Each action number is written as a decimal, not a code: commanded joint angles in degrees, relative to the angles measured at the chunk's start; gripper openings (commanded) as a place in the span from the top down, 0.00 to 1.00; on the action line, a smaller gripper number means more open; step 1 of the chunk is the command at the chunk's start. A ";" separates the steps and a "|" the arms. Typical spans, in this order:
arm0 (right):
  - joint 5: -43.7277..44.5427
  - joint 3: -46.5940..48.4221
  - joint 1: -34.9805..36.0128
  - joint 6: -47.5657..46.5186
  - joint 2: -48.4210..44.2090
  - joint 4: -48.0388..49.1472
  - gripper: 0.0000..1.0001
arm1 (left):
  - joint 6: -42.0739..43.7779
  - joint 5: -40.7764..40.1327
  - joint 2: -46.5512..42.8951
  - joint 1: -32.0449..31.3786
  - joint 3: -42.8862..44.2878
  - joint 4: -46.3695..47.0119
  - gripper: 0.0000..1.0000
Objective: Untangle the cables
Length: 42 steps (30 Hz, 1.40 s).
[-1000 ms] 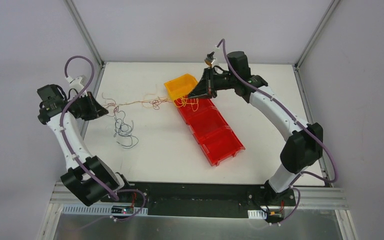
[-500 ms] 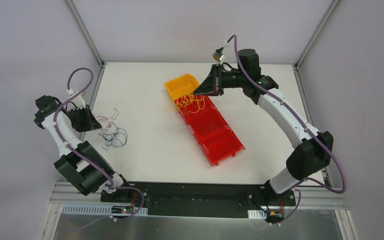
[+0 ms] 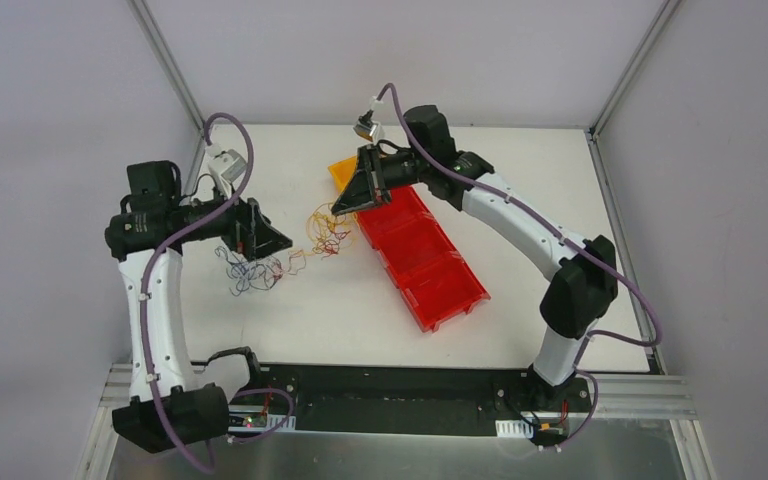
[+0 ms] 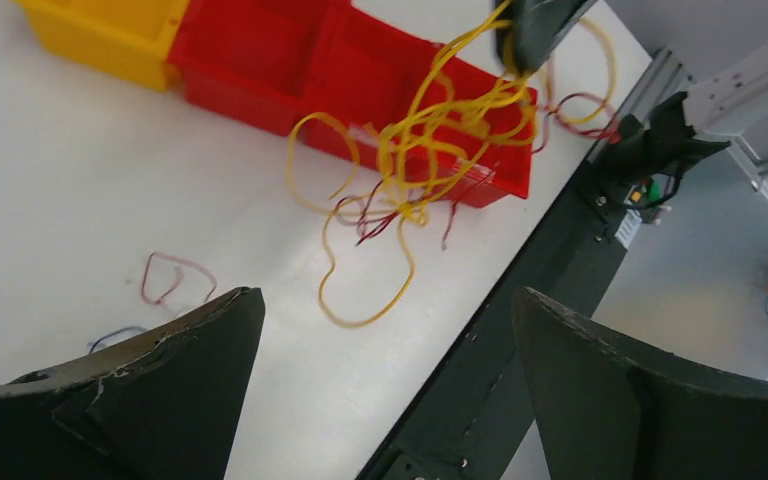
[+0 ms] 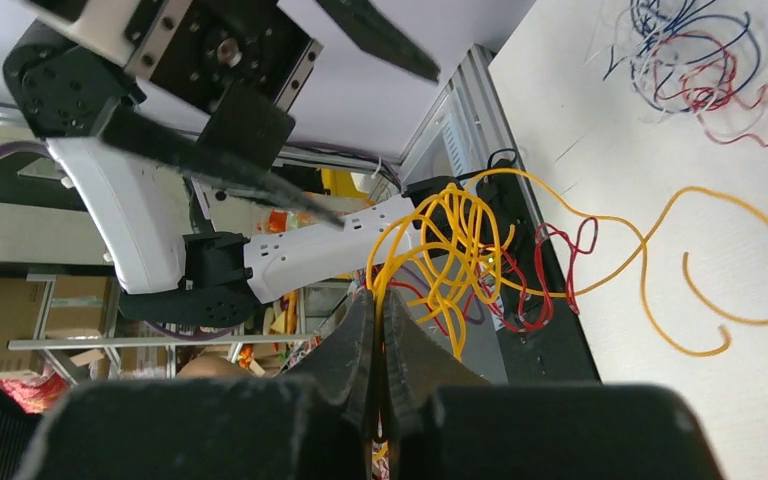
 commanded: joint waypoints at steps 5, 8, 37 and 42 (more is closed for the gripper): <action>-4.31 4.48 3.71 -0.83 1.38 2.24 1.00 | -19.26 -6.75 -2.04 -21.39 -6.43 18.41 0.02; -4.78 3.62 4.00 -1.04 0.55 2.24 1.00 | -20.57 -8.32 -0.25 -24.93 -6.51 18.88 0.42; 30.55 -15.58 8.40 -24.85 -8.07 3.55 0.03 | -86.41 -6.00 -0.66 -9.24 -17.82 53.14 1.00; 39.25 -10.28 14.62 -34.73 -3.50 2.88 0.05 | -92.92 -4.65 0.65 -7.30 -19.57 55.59 1.00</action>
